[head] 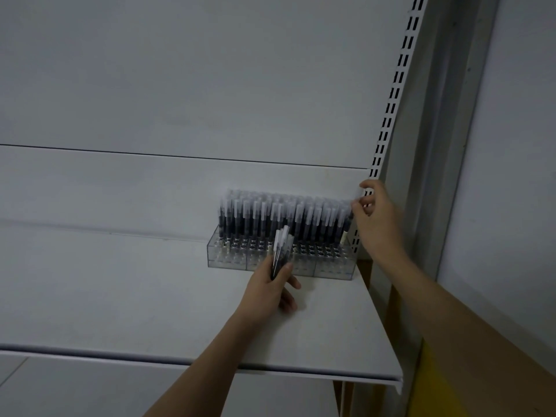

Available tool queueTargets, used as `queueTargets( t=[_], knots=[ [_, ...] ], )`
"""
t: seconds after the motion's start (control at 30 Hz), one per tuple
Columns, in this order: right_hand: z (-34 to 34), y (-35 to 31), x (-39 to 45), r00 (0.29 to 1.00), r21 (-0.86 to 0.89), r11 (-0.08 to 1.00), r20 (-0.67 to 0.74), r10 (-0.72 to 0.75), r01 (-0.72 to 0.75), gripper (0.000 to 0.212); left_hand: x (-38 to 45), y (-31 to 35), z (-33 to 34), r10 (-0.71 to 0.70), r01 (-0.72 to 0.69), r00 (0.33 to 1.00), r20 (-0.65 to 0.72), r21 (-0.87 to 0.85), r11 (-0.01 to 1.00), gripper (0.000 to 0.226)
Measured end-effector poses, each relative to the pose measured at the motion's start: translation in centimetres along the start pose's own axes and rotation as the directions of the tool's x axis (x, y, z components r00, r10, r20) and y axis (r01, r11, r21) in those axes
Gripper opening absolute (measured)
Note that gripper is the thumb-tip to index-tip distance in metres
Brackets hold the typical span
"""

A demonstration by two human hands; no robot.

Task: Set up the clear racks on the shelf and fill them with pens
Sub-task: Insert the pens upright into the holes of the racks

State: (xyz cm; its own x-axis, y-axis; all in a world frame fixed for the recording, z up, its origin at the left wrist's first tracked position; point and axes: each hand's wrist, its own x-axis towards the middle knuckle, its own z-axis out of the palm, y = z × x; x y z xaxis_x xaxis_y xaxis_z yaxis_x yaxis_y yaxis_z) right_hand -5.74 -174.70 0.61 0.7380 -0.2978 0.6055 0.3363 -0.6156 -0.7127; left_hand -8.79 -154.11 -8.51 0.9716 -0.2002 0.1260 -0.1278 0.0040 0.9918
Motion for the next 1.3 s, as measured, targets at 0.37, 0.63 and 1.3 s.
queueTargets(
  t=[0.37, 0.63, 1.3],
  knots=[
    [0.5, 1.8, -1.1, 0.984, -0.138, 0.989, 0.162, 0.071, -0.049, 0.024, -0.1, 0.2, -0.1, 0.011, -0.011, 1.0, 0.003, 0.007, 1.0, 0.011],
    [0.7, 0.2, -3.5, 0.996, -0.046, 0.996, -0.057, 0.075, -0.078, 0.03, -0.1, 0.0, -0.1, 0.003, -0.003, 1.0, 0.002, -0.002, 1.0, 0.012],
    [5.5, -0.8, -12.1, 0.82, 0.526, 0.628, 0.366, 0.441, -0.573, 0.016, -1.1, 0.5, -0.8, 0.008, -0.047, 0.974, 0.226, 0.168, 0.985, 0.021]
  ],
)
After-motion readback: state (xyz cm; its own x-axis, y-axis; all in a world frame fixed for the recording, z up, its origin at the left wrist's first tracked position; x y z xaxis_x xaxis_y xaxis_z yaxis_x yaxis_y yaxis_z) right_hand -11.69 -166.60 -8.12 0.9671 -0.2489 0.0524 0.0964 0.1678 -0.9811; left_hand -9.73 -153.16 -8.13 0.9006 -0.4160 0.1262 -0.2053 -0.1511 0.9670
